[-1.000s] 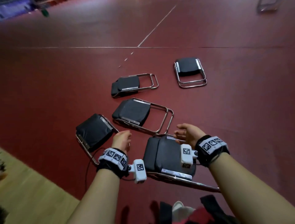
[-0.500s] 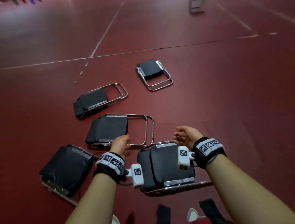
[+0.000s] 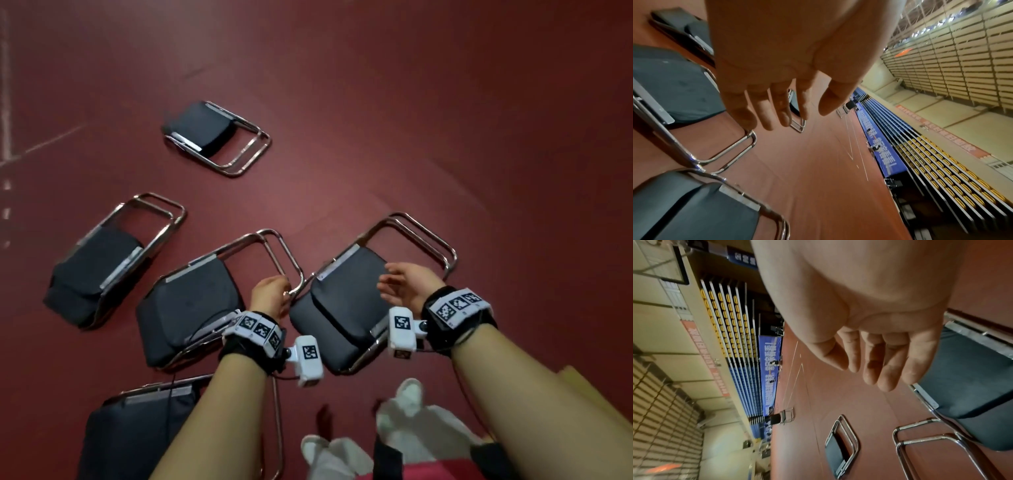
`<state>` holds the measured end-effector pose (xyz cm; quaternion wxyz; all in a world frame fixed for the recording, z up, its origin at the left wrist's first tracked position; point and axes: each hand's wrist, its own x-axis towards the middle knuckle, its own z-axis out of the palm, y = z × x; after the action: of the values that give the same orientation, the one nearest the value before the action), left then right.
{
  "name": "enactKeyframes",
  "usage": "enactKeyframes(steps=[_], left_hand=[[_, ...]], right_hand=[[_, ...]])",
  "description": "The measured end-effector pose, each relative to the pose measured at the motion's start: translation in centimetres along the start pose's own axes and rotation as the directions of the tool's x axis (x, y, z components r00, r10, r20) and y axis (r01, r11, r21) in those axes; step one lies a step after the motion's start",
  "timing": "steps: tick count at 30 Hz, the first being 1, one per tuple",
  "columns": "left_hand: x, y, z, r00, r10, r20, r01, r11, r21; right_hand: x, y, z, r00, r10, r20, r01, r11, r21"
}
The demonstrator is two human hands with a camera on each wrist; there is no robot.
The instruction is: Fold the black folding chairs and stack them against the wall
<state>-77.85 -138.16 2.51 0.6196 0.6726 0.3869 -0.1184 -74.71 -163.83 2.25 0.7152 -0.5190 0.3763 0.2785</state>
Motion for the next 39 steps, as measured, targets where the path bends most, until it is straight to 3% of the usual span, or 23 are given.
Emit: enactKeyframes(steps=[7, 14, 19, 25, 32, 39], left_hand=[[3.6, -4.2, 4.6, 0.989, -0.146, 0.009, 0.146, 0.989, 0.02], [10.9, -12.5, 7.8, 0.97, -0.244, -0.017, 0.245, 0.968, 0.053], [18.0, -21.1, 9.0, 0.958, -0.285, -0.027, 0.286, 0.956, 0.069], [28.4, -34.7, 9.9, 0.947, -0.321, -0.027, 0.322, 0.934, 0.154], [39.1, -47.1, 12.4, 0.949, -0.315, -0.028, 0.314, 0.93, 0.192], [45.7, -55.9, 12.3, 0.948, -0.315, -0.04, 0.317, 0.931, 0.178]], right_hand=[[6.5, 3.6, -3.0, 0.99, 0.124, -0.06, -0.124, 0.992, 0.006], [15.6, 9.8, -4.7, 0.97, 0.225, -0.087, -0.224, 0.974, 0.025], [23.7, 16.4, -5.8, 0.961, 0.247, -0.125, -0.247, 0.969, 0.022], [35.6, 27.2, -6.1, 0.952, 0.266, -0.155, -0.261, 0.964, 0.053], [48.8, 37.8, -7.0, 0.961, 0.196, -0.194, -0.174, 0.977, 0.123], [54.1, 45.5, -7.5, 0.981, 0.092, -0.174, -0.079, 0.994, 0.077]])
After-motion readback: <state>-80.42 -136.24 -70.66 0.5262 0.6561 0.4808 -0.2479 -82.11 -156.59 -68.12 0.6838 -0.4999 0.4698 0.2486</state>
